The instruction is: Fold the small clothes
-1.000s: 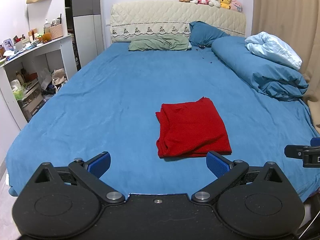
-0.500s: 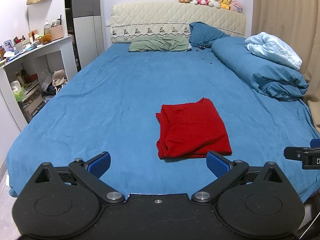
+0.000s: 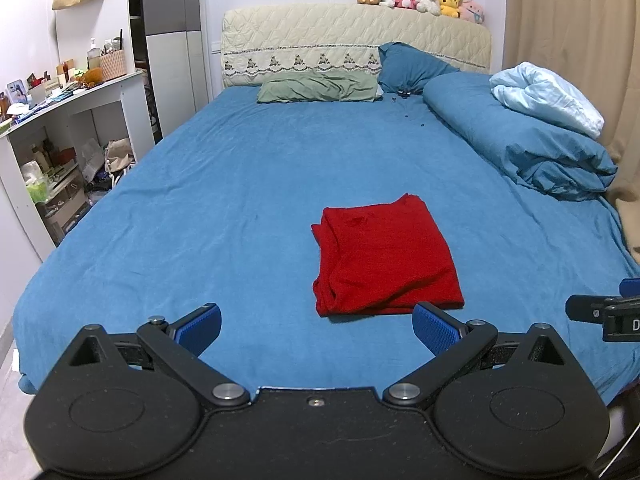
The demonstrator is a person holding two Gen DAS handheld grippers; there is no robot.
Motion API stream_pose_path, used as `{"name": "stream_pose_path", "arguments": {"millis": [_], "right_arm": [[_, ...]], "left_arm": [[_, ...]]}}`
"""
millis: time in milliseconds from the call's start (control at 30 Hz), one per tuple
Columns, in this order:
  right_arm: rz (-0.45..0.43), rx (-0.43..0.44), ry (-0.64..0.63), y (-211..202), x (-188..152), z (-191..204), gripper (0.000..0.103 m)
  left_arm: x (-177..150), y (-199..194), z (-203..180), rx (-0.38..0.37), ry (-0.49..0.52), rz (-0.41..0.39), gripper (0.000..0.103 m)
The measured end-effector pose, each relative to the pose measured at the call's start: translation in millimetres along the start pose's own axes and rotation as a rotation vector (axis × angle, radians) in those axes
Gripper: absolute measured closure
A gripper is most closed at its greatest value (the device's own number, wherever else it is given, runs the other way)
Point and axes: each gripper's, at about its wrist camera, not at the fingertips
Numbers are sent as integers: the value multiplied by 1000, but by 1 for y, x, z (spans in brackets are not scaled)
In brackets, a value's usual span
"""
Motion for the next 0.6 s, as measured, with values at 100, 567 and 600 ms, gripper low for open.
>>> {"name": "stream_pose_path", "arguments": {"millis": [100, 567, 600], "right_arm": [[0, -1, 1, 0, 0, 1, 0], [-5, 0, -2, -1, -1, 3, 0], [-6, 0, -3, -1, -1, 2, 0]], "left_arm": [[0, 1, 0, 4, 9, 0, 0], [-3, 0, 4, 8, -5, -27, 0], [-3, 0, 4, 10, -8, -29, 0]]}}
Point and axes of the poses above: each gripper's, at about its wrist camera, not at the fingertips, and y roughly the way its jaws point, z to its left, x to its top, and after that the axes turned 8 degrees about z, right-handed
